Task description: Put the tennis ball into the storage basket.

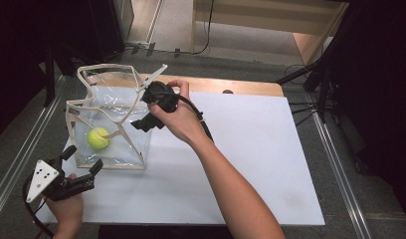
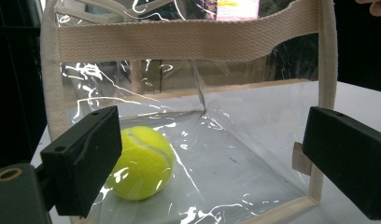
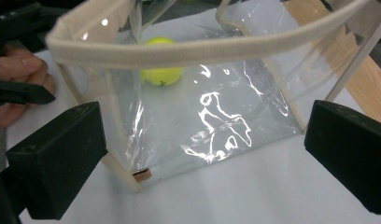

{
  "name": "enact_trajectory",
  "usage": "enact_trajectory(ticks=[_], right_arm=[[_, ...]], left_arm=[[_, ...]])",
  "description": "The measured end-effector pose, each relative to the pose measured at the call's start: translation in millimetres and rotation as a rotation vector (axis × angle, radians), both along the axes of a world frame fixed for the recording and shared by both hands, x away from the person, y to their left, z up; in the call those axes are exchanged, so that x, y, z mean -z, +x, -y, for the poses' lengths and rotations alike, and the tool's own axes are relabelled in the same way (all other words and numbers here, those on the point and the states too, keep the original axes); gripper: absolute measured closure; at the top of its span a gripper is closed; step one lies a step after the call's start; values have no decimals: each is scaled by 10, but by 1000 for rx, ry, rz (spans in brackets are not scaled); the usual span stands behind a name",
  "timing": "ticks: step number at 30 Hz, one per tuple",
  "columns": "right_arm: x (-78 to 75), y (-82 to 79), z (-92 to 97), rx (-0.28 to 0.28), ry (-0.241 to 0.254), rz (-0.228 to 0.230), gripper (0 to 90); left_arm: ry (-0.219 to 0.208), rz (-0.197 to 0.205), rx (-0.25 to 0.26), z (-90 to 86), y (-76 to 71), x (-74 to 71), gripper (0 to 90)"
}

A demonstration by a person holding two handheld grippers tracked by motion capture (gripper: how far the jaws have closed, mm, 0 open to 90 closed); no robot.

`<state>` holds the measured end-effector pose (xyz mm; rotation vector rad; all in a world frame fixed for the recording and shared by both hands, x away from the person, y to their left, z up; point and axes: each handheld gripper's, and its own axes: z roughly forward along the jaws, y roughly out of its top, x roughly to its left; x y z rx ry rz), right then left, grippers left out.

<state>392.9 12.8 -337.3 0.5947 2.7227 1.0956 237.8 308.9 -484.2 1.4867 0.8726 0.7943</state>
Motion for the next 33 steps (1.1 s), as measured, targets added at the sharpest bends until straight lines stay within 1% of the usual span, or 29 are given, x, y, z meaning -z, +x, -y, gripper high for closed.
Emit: enact_trajectory(ticks=[2, 3, 4, 6, 7, 9, 11, 12, 15, 16, 17, 19, 21, 23, 24, 26, 28, 30, 31, 33], right_arm=[[49, -22, -1, 7, -11, -7, 0], [75, -30, 0, 6, -8, -9, 0], [130, -40, 2, 4, -12, -9, 0], [156, -47, 3, 0, -14, -13, 0], [191, -53, 6, -1, -11, -2, 0], [236, -65, 12, -1, -11, -11, 0], [314, -80, 24, -3, -6, -5, 0], [314, -80, 24, -3, -6, -5, 0], [387, -117, 42, -6, 11, -1, 0], [427, -136, 50, -8, 24, 5, 0], [455, -144, 61, -17, 25, 16, 0], [491, -169, 78, -7, 32, 16, 0], [555, -191, 117, -12, 58, 23, 0], [590, -212, 135, -1, 61, 18, 0], [616, -217, 147, -5, 65, 24, 0], [685, -249, 185, 6, 73, 13, 0], [710, -259, 199, 11, 77, 12, 0], [754, -280, 232, 10, 90, 25, 0], [795, -308, 267, 12, 105, 32, 0], [817, -325, 283, 15, 110, 32, 0]], left_arm=[[-2, 0, 0, 4, -1, 0, 54], [0, 0, 0, 4, 0, 0, 54], [0, 0, 0, 4, 0, 0, 54], [-1, 1, 0, 4, 0, 1, 54], [1, 0, 0, 4, 0, 0, 53], [0, 2, 0, 4, -1, 1, 53], [0, 2, 1, 5, 2, 1, 53], [0, 1, 1, 5, 0, 1, 53], [0, 0, 1, 5, -2, -1, 54], [0, 1, 2, 4, -2, -1, 54], [-3, 2, 0, 6, -1, 0, 54], [3, -3, 1, 2, -2, -2, 54], [1, 1, 1, 5, -3, 0, 54], [1, 1, 0, 6, -1, 0, 54], [2, 0, 0, 6, -2, 0, 54], [1, 1, -1, 6, -2, 0, 54], [7, 0, 0, 4, -2, 0, 54], [9, -1, 0, 4, -3, 0, 54], [10, -1, 1, 3, -3, 0, 53], [9, 0, 0, 4, -3, 0, 54]])
